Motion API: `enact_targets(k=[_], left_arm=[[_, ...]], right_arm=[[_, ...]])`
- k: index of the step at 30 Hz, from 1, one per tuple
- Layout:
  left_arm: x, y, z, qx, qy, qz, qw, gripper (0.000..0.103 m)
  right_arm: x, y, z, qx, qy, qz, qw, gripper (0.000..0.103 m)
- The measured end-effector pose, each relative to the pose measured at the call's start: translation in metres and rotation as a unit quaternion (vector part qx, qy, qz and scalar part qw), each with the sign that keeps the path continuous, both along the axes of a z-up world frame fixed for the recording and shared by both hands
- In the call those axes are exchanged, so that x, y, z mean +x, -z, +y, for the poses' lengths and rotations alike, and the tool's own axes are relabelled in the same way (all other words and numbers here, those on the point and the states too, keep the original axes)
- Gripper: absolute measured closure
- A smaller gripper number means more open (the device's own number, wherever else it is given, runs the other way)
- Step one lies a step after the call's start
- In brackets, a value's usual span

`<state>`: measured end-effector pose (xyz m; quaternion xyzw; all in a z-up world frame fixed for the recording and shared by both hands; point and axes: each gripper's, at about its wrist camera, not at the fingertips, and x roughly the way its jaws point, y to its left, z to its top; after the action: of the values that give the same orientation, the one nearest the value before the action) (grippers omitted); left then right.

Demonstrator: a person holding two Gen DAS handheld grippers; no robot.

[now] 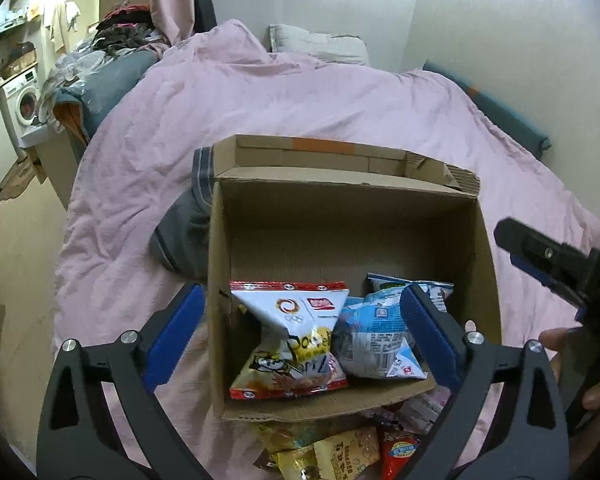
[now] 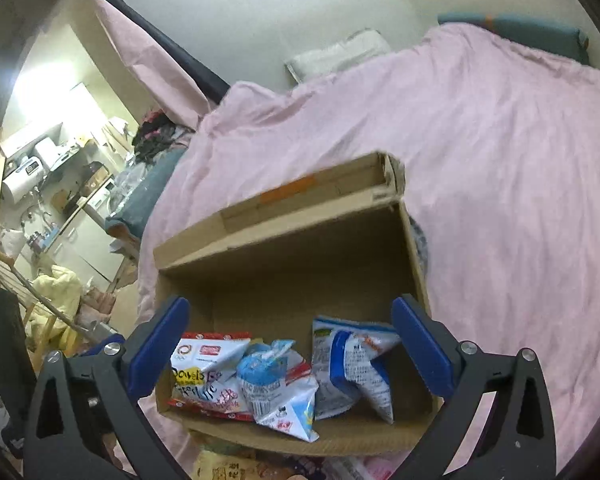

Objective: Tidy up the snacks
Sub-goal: 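Withdraw both grippers from the box back over the pile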

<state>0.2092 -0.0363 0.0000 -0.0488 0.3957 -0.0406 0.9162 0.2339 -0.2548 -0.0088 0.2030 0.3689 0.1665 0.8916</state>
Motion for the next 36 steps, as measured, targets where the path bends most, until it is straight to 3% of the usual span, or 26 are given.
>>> enact_targets(k=[5,20,36], left_arm=[[0.002,0.004,0.005,-0.002,-0.01,0.013,0.9999,0.006],[-0.033,-0.014,0.018,0.022,-0.018,-0.013,0.9995,0.006],[-0.079,-0.004,0.058,-0.004,-0.063,0.019,0.9979,0.006]], right_arm=[[-0.002,0.0,0.002,-0.009,-0.009,0.003,1.0,0.0],[-0.032,-0.009,-0.004,0.0,-0.006,0.021,1.0,0.0],[-0.089,0.0,-0.02,0.026,0.007,0.071,0.997,0.0]])
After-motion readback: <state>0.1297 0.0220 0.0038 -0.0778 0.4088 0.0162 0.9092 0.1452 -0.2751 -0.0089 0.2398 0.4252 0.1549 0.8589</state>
